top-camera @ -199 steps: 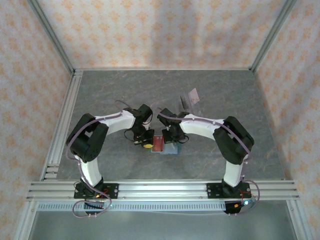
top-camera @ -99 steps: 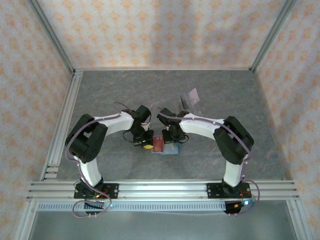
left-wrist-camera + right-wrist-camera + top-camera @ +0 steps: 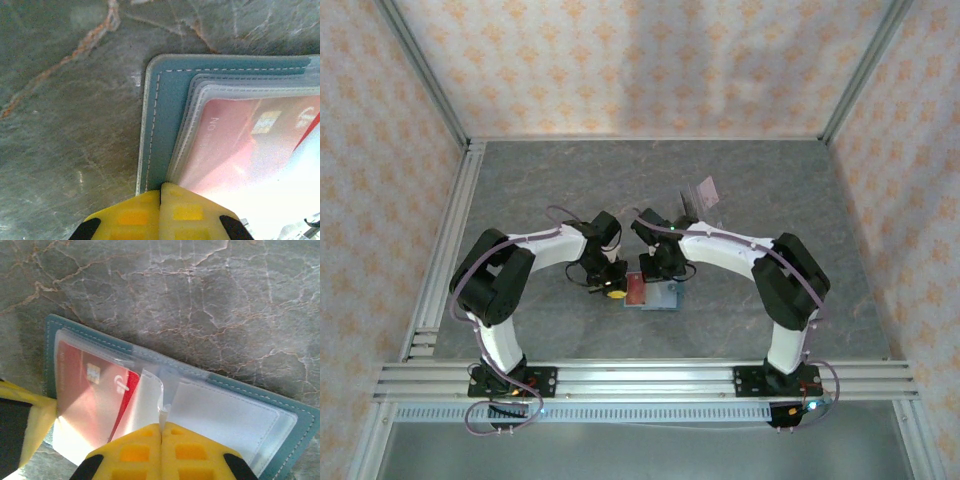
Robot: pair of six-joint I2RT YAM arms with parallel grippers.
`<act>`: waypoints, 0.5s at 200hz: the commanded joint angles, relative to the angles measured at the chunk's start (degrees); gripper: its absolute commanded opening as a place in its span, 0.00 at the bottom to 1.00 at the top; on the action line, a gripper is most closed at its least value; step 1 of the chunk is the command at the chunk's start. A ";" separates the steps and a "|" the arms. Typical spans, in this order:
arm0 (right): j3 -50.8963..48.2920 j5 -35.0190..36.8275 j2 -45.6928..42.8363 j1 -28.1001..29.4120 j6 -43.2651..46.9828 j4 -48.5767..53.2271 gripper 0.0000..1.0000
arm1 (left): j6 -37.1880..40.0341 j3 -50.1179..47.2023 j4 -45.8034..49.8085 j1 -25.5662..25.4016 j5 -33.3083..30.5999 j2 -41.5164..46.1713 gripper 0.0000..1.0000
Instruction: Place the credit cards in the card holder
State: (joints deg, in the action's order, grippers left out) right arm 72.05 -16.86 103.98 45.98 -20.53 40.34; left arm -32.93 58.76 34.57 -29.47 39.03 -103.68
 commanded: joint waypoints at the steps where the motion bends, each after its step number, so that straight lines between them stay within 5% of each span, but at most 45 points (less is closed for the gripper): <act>1: 1.85 -1.76 -1.60 0.43 -0.89 2.00 0.00 | 0.05 -2.94 1.31 -0.99 -2.90 -2.85 0.00; 100: 0.00 -1.59 -3.15 0.04 -2.80 3.41 0.00 | 0.23 -1.81 2.25 -1.00 -2.89 -2.93 0.00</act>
State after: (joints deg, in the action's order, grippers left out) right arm 72.79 -18.37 103.94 45.98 -21.65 42.15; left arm -32.95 58.78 34.57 -29.47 39.03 -103.63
